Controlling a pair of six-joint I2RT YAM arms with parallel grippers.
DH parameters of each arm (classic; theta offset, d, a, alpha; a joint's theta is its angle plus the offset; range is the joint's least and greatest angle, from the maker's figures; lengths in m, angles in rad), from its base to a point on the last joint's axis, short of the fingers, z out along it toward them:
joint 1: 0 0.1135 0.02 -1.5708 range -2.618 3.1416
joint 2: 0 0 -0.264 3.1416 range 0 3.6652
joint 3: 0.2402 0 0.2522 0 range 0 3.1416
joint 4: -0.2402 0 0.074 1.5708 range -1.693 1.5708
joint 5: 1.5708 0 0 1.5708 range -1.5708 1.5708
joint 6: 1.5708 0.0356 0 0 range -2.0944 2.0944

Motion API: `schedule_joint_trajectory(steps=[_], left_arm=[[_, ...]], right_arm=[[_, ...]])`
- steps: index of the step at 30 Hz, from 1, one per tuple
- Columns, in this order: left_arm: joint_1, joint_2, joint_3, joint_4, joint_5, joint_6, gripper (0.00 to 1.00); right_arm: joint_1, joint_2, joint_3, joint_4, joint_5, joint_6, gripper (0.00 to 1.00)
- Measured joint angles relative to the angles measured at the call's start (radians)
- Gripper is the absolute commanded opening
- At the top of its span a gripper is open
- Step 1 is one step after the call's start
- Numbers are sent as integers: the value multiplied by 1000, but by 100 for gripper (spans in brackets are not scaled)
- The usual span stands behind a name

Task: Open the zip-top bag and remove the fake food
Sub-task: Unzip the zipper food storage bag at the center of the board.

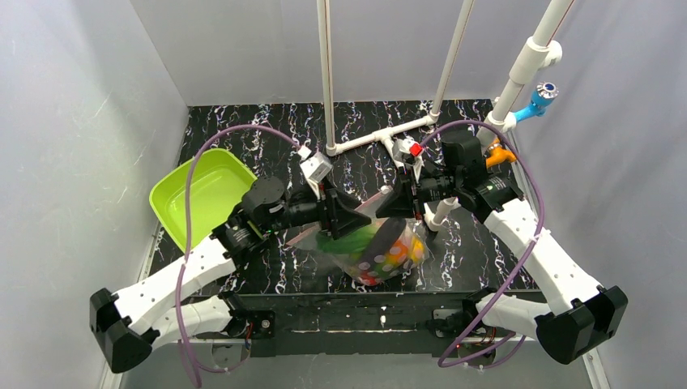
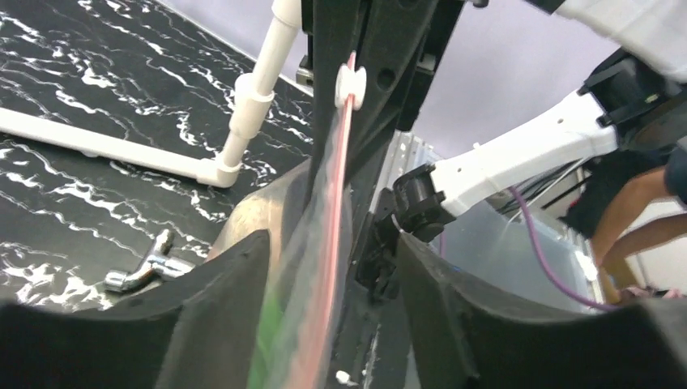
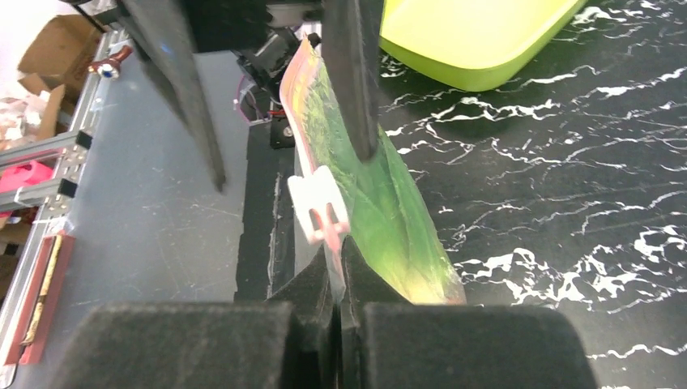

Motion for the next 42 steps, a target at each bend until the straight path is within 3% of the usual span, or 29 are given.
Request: schedule_joint_trajectory(steps=[2, 8, 13, 20, 23, 27, 36, 40, 42], left_arm=[[6, -56, -23, -22, -10, -10, 97], [21, -140, 26, -92, -16, -6, 98], [47, 8, 217, -146, 37, -15, 97], [48, 231, 326, -207, 135, 6, 74], [48, 269, 340, -227, 161, 10, 59], [48, 276, 352, -230, 182, 10, 44], [47, 275, 356, -208, 182, 7, 26], [47, 274, 356, -207, 177, 10, 3], [47, 274, 356, -208, 175, 13, 0]], right_arm=[[-7, 0, -1, 0, 18, -6, 1], [-6, 0, -19, -5, 36, -25, 1], [-6, -1, -19, -4, 36, -27, 1], [-6, -1, -19, -5, 35, -29, 1], [-6, -1, -19, -4, 34, -29, 1], [-6, -1, -20, -4, 32, -29, 1], [-6, -1, -20, -4, 32, -29, 1], [-6, -1, -20, -4, 32, -29, 1], [-6, -1, -20, -4, 32, -29, 1]])
